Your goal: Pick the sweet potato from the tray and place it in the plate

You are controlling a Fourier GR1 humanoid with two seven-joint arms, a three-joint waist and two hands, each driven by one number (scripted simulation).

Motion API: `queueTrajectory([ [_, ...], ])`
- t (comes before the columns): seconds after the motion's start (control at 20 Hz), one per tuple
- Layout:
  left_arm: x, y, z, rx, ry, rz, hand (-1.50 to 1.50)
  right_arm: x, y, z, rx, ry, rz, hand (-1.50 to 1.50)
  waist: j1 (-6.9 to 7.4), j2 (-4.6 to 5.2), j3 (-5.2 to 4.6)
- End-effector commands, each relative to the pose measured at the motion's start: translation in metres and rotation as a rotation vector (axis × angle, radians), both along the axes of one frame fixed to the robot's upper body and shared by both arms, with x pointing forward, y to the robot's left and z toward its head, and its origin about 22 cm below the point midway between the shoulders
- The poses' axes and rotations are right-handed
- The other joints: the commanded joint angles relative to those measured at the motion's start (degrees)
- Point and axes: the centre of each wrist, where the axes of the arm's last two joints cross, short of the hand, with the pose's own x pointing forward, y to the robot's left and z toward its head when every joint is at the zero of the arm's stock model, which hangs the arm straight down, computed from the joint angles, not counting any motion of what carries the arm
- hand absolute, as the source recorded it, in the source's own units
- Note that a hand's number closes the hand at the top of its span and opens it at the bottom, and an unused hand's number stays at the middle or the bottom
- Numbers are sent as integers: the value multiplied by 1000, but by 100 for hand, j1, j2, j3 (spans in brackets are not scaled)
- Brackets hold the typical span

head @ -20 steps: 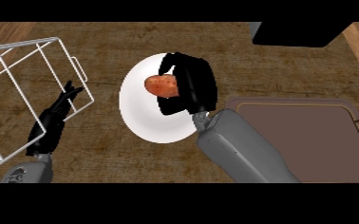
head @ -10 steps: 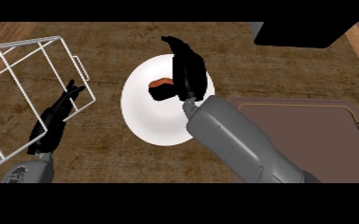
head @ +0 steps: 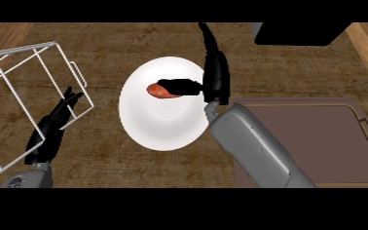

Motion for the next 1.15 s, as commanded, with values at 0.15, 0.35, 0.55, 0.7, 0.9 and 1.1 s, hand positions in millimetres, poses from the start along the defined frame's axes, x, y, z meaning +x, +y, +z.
queueTrajectory([
  [0.15,7,-20,11,-13,-9,-51,0,-11,-87,-28,150,-65,27,-150,-153,-43,59],
  [0.35,-1,-15,-1,-28,3,-44,0,-15,-143,-49,141,-90,65,-150,-149,-33,54],
  [0.55,6,-26,25,-16,23,-56,0,-31,-195,-67,85,-64,144,-150,-160,-63,59],
  [0.7,2,-16,19,-26,2,-55,0,-31,-191,-82,75,-65,159,-150,-127,-52,49],
  [0.9,-6,-44,13,-34,4,-58,0,-28,-210,-91,44,-45,156,-150,-108,-53,50],
  [1.1,-15,-36,13,-28,10,-49,0,-28,-224,-102,45,-67,123,-150,-90,-57,50],
])
